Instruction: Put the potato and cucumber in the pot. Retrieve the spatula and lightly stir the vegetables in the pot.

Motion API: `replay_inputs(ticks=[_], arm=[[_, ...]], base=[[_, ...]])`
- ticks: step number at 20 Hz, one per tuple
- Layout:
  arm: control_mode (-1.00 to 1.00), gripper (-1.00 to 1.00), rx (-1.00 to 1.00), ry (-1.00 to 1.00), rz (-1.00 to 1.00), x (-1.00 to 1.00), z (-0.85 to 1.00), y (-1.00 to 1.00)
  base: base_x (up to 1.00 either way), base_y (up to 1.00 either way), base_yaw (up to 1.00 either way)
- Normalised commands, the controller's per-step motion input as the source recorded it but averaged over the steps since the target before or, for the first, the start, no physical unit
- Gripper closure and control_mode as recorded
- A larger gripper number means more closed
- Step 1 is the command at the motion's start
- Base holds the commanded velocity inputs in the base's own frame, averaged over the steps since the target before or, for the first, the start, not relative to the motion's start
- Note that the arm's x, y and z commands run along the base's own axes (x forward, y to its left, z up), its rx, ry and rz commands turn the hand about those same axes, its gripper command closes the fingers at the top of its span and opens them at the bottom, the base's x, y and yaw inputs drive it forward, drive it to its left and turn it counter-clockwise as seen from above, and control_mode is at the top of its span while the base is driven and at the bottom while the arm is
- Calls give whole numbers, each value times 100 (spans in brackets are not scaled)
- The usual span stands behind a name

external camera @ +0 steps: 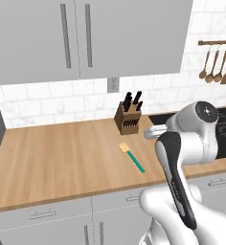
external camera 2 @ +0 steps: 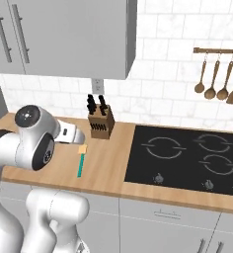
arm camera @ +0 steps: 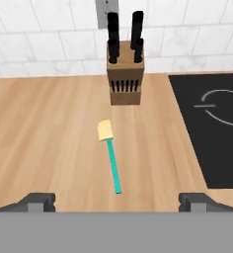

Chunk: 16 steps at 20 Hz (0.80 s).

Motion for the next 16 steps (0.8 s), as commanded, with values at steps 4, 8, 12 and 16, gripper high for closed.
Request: replay_inputs(ticks=[4, 8, 12, 16], arm=[[-100, -100, 0, 23, 4, 11, -29, 2], [-100, -100, -1, 37, 1, 52, -63, 4], [-100, -100, -2, 15, 0, 10, -56, 10], [-100, -100, 0, 21, 0, 25, -61, 10]], base=[[0, 0, 0], [0, 0, 0], [0, 0, 0], [0, 0, 0]])
